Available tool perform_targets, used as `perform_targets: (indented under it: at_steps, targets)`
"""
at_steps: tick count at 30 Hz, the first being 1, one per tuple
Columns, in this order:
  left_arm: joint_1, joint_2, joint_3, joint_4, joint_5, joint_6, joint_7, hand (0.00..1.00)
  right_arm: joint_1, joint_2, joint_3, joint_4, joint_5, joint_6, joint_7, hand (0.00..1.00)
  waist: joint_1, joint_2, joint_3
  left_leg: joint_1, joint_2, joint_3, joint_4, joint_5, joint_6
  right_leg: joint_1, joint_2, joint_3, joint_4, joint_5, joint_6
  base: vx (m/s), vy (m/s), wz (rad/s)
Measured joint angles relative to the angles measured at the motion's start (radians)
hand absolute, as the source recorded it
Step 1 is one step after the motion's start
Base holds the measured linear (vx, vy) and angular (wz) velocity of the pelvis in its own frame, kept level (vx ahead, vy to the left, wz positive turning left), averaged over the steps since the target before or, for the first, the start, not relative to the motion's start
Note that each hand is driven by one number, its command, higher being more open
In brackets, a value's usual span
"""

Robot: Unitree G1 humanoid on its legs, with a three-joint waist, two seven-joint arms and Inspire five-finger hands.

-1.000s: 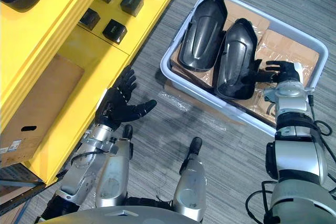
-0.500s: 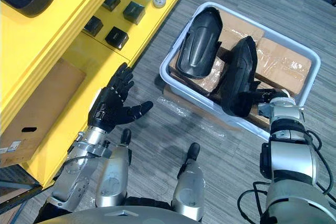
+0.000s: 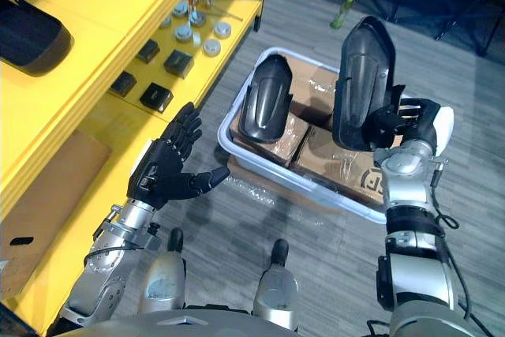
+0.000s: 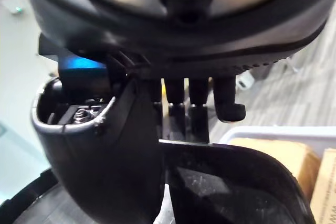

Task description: Walk over and take three plastic housings, then place them on the shelf

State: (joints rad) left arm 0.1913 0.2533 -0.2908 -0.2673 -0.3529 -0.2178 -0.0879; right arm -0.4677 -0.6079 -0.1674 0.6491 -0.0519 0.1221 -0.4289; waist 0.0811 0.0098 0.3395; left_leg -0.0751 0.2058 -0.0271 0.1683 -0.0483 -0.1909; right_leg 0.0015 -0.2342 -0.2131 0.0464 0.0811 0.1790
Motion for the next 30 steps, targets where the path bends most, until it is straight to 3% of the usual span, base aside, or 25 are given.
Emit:
perform_targets:
  at_steps: [5,12,15,21,30]
  targets:
    - [0.005,-0.002,0.022,-0.017,-0.038,0.050,-0.036,1.00,0.034,0.015,0.001,-0.049,-0.096,-0.043,-0.041,0.00,-0.002,-0.002,-0.055,0.028,0.000,0.007,-0.027,0.003,-0.001,0.020,0.001,-0.001,-0.018,-0.001,0.000,0.01,-0.001,0.00]
    - [-0.047,-0.030,-0.023,0.026,-0.130,0.241,-0.002,1.00,0.072,0.025,0.006,-0.226,-0.219,-0.114,-0.096,0.00,-0.023,-0.007,-0.107,0.083,0.005,0.024,-0.086,0.031,-0.011,0.044,0.004,0.000,-0.033,0.003,0.005,0.01,-0.003,-0.04]
    - [-0.083,-0.056,-0.043,0.071,-0.154,0.254,0.036,1.00,0.095,0.047,0.015,-0.298,-0.228,-0.168,-0.127,0.00,-0.034,-0.013,-0.135,0.093,0.006,0.035,-0.103,0.037,-0.011,0.042,0.004,0.002,-0.034,0.003,0.005,0.00,0.000,-0.07]
    - [-0.146,-0.097,-0.057,0.144,-0.214,0.262,0.105,1.00,0.238,0.204,0.051,-0.442,-0.337,-0.291,-0.190,0.00,-0.058,-0.033,-0.179,0.129,0.007,0.060,-0.123,0.040,-0.011,0.051,0.004,0.014,-0.033,0.003,0.006,0.00,0.007,-0.11]
    - [-0.224,-0.134,-0.100,0.315,-0.632,0.341,0.120,1.00,0.299,0.276,0.168,-0.456,-0.413,-0.371,-0.181,0.00,-0.087,-0.026,-0.198,0.154,0.009,0.080,-0.141,0.049,-0.011,0.054,0.004,0.028,-0.034,0.006,0.008,-0.03,0.008,-0.05]
